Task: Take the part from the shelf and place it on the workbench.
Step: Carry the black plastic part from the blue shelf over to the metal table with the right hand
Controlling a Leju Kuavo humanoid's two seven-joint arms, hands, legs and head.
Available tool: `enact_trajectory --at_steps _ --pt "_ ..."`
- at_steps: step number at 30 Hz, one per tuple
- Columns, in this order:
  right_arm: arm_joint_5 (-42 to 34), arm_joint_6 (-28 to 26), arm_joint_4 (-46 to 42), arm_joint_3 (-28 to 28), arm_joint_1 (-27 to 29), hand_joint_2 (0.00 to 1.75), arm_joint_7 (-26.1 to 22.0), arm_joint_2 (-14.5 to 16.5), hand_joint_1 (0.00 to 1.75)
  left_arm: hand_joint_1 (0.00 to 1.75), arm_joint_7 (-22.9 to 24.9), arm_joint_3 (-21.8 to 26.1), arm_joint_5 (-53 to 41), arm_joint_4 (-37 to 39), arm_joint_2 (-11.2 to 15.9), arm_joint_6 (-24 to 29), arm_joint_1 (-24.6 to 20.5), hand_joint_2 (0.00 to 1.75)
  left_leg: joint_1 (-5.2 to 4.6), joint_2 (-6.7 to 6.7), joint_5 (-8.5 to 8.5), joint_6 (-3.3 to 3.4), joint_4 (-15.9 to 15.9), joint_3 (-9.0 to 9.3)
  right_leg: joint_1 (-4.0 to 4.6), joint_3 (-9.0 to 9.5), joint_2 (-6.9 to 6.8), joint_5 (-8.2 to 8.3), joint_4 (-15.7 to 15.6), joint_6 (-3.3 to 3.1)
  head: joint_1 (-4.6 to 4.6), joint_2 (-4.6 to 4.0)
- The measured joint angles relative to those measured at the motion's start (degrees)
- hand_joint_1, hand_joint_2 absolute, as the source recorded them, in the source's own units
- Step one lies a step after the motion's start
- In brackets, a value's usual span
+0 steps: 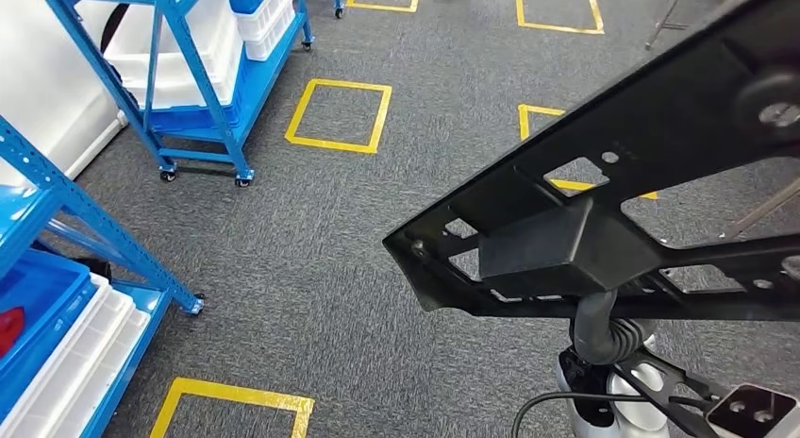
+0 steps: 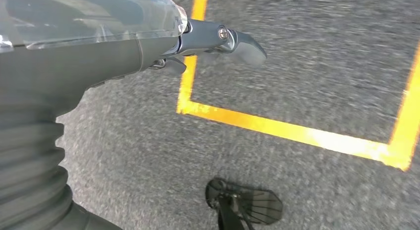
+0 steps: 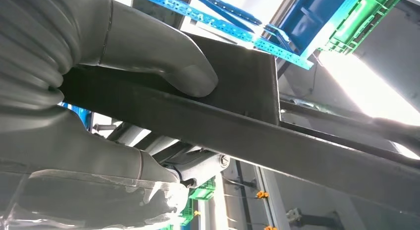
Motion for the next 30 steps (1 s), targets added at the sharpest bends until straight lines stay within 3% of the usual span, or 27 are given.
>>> enact_trajectory --at_steps 1,3,4,5,6,8,9,11,13,15,18,19,20,21,22,24,26,28,30 --pt "0.0 0.0 0.0 0.0 -0.1 1.75 0.0 0.0 1.75 0.0 -0.1 0.0 0.0 0.0 -0.1 -0.1 0.0 1.75 -0.09 0.68 0.01 0.2 -0.1 0.07 -0.05 -1.63 -1.72 -1.74 3.3 0.2 0.01 0.0" --pt "0.0 -0.3 0.3 0.2 -0.2 1.75 0.0 0.0 1.75 0.0 -0.5 0.2 0.0 0.0 -0.2 -0.6 0.2 1.75 -0.21 2.14 -0.09 0.37 -0.1 0.03 -0.37 -5.73 -3.05 -4.97 11.2 0.59 0.0 0.0" --pt "0.1 -0.5 0.5 0.4 -0.3 1.75 0.0 0.0 1.75 0.0 -0.6 0.2 0.0 0.0 -0.4 -0.8 0.3 1.75 -0.23 2.9 -0.17 0.35 -0.1 0.03 -0.56 -7.14 -3.27 -5.51 13.8 0.76 0.0 0.0" --pt "0.2 -0.8 0.8 0.8 -0.4 1.75 0.0 -0.1 1.75 0.0 -0.6 0.3 0.0 0.0 -0.5 -1.0 0.3 1.75 -0.24 3.57 -0.25 0.28 -0.1 0.05 -0.72 -7.27 -3.44 -4.81 13.9 0.9 0.0 0.0" --pt "0.3 -1.1 1.1 1.2 -0.5 1.75 0.0 -0.1 1.75 0.0 -0.6 0.4 -0.1 0.0 -0.8 -1.0 0.2 1.75 -0.24 4.2 -0.36 0.16 -0.1 0.14 -0.84 -6.03 -3.79 -3.08 11.3 0.96 0.0 0.0" --pt "0.6 -1.5 1.6 1.9 -0.9 1.75 0.0 -0.1 1.75 0.0 -0.5 0.4 -0.3 0.0 -1.1 -1.0 0.1 1.75 -0.35 5.26 -0.67 -0.25 0.0 0.43 -0.73 -1.54 -5.84 0.57 2.7 0.81 0.01 0.0" --pt "0.7 -1.7 1.7 2.2 -1.1 1.75 0.0 -0.1 1.75 0.0 -0.5 0.4 -0.3 0.0 -1.3 -1.0 0.0 1.75 -0.47 5.71 -0.86 -0.54 0.1 0.57 -0.54 0.19 -6.76 1.59 -0.7 0.51 0.0 0.0" --pt "0.8 -1.7 2.0 2.6 -1.4 1.75 0.0 -0.1 1.75 0.0 -0.4 0.4 -0.4 0.0 -1.5 -1.0 0.0 1.75 -0.67 6.57 -1.15 -1.21 0.1 0.81 0.0 1.18 -7.3 1.66 -3.0 -0.22 0.0 0.0" --pt "0.9 -1.9 2.2 2.8 -1.5 1.75 0.0 -0.2 1.75 0.0 -0.1 0.4 -0.6 0.0 -1.6 -1.1 -0.1 1.75 -0.5 7.29 -1.47 -1.91 0.1 1.08 0.02 1.16 -5.98 1.8 -3.2 -0.95 -0.01 0.0" --pt "1.1 -2.5 2.2 3.1 -1.6 1.75 0.0 -0.4 1.75 0.0 0.6 0.4 -0.8 0.0 -1.7 -1.1 -0.3 1.75 -0.24 5.85 -3.06 -2.42 2.3 0.43 -0.2 1.46 -4.84 2.0 -3.6 -1.66 -0.01 0.0" --pt "1.6 -3.7 2.3 3.8 -1.1 1.75 0.0 -0.6 1.75 0.0 1.8 0.4 -1.1 0.0 -1.9 -0.8 0.1 1.75 -0.11 2.5 -7.99 -2.59 12.9 -4.64 -0.09 1.73 -3.04 1.98 -3.7 -2.34 -0.01 0.0" --pt "1.8 -3.9 2.3 4.0 -0.8 1.75 0.0 -0.7 1.75 0.0 2.0 0.4 -1.1 0.0 -2.0 -0.7 0.4 1.75 -0.12 2.14 -8.64 -2.59 15.7 -6.28 0.01 1.78 -2.27 1.94 -3.7 -2.42 -0.01 0.0" --pt "2.0 -4.2 2.3 4.1 -0.5 1.75 0.0 -0.8 1.75 0.0 2.2 0.4 -1.2 0.0 -2.1 -0.7 0.5 1.75 -0.12 1.96 -8.18 -2.51 16.8 -7.12 0.1 1.84 -1.47 1.9 -3.6 -2.47 -0.01 0.0" --pt "2.2 -4.5 2.3 4.3 -0.2 1.75 0.0 -1.0 1.75 0.0 2.2 0.4 -1.4 0.0 -2.2 -0.7 0.6 1.75 -0.12 1.79 -6.61 -2.37 15.5 -6.91 0.16 1.93 -0.67 1.86 -3.5 -2.46 -0.01 0.0" --pt "2.3 -5.0 2.2 4.6 -0.1 1.75 0.0 -1.1 1.75 0.0 2.1 0.4 -1.5 0.0 -2.3 -0.8 0.6 1.75 -0.11 1.29 -4.26 -2.16 12.2 -5.76 0.17 2.03 0.14 1.78 -3.4 -2.41 -0.01 0.0" --pt "2.5 -5.9 1.7 5.1 0.0 1.75 0.0 -1.4 1.75 0.0 1.6 0.4 -1.8 0.0 -2.3 -1.2 0.6 1.75 -0.06 -1.2 -0.71 -1.68 4.7 -2.77 0.15 2.0 1.61 1.57 -3.1 -2.1 -0.01 0.0" --pt "2.5 -6.5 0.9 5.5 0.0 1.75 0.0 -1.6 1.75 0.0 0.9 0.5 -2.0 0.0 -2.3 -1.6 0.4 1.75 -0.17 -2.85 -0.02 -1.39 1.3 -1.35 -0.05 1.65 2.84 1.55 -2.9 -1.48 -0.01 0.0" --pt "2.0 -6.4 0.1 6.0 0.0 1.75 0.0 -2.1 1.75 0.0 0.4 0.8 -1.8 0.0 -2.4 -1.7 0.1 1.75 -0.22 -2.02 0.05 -1.0 0.7 -1.06 -0.28 1.42 3.86 1.69 -3.0 -0.72 -0.01 0.0" --pt "0.9 -5.6 -0.3 6.4 -0.4 1.75 0.0 -2.8 1.75 0.0 0.0 1.3 -1.3 0.0 -2.4 -1.4 -0.2 1.75 -0.05 -0.71 0.36 -0.35 0.0 -0.66 -0.15 0.76 1.99 0.7 -1.6 -0.11 -0.01 0.0"
